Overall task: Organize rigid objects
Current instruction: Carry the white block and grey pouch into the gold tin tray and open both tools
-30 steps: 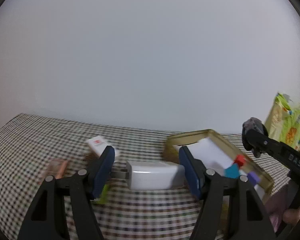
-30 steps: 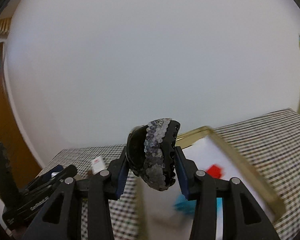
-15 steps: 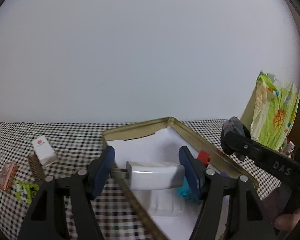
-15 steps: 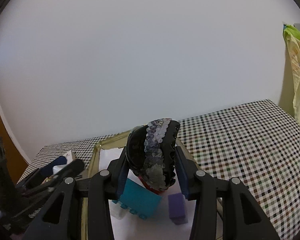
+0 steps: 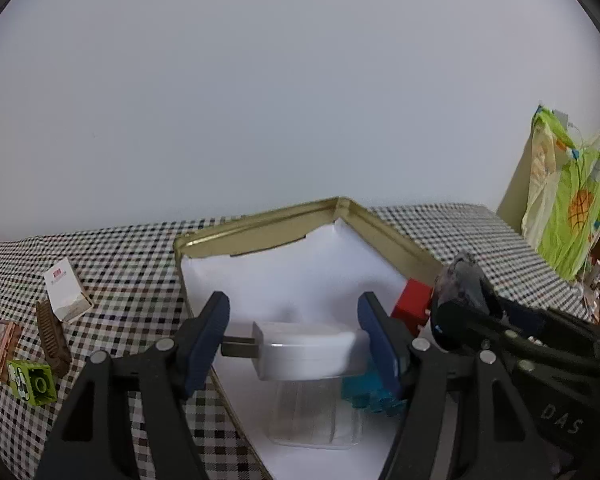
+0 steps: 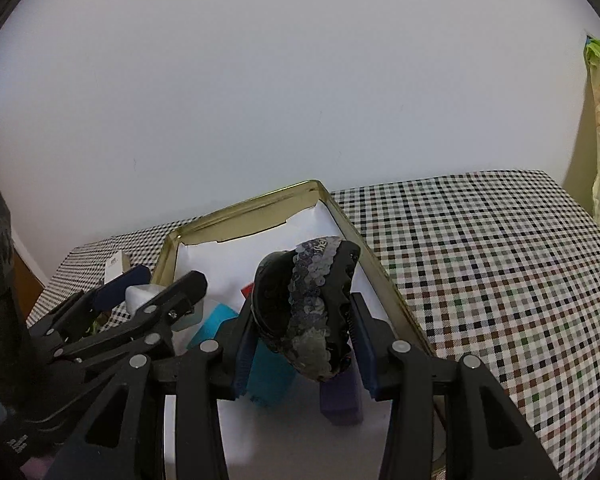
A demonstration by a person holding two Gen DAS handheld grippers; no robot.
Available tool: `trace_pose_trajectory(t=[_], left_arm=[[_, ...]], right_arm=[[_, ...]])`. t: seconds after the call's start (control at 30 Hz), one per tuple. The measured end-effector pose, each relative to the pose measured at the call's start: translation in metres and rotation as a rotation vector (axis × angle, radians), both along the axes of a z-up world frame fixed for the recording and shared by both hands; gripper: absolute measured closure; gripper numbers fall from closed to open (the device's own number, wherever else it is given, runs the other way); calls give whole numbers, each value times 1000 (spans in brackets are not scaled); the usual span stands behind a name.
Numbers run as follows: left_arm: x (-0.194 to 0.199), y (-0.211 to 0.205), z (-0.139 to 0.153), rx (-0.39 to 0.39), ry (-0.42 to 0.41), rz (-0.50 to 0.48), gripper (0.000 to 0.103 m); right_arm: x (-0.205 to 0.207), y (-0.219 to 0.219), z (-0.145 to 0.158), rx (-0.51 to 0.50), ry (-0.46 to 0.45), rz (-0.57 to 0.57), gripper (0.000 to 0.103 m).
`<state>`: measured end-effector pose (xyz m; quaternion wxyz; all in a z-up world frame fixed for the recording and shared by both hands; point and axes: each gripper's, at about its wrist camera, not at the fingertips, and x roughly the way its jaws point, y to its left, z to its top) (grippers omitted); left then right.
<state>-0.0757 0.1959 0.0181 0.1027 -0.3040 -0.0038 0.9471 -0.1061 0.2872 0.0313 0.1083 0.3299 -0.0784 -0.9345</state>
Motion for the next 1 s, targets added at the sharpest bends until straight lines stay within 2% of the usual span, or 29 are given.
trace_pose_trajectory(t=[0.23,0.3,0.37,0.47,0.53,0.57,0.6,0.63,0.67,0.8,0.9,1.0], left_arm=[[-8,-5,-9,-14,-55,8,36],[-9,-6,-11,-12,-59,-19,36],[-9,-7,-11,-13,-62,-13,35],[-9,-9,-10,-14,-52,-4,30],[-9,-14,-7,-12,-44,38,13],[-9,-17,-6,-8,-38,60,7],[-9,-21,-4,2,-28,69,0],[-7,-25,-2,20,-16,76,0],[-6,-28,1,38,-9,76,0],[-2,-30,7,35,19,80,0],[0,-32,7,19,33,84,0],[-1,-38,6,12,48,118,0]], right_arm=[[-7,-2,-8,28,-10,16,57],[-14,-1,-12,33,-4,15,56],[-15,1,-16,13,6,19,55],[-11,4,-17,-21,14,28,53],[-8,8,-14,-50,19,31,48],[-6,10,-14,-62,22,27,45],[-5,12,-13,-79,32,21,38],[-5,12,-11,-90,43,16,31],[-3,13,-9,-102,59,14,29],[7,14,0,-99,129,-1,25],[8,14,3,-87,145,-26,23],[12,25,8,-93,186,-102,23]])
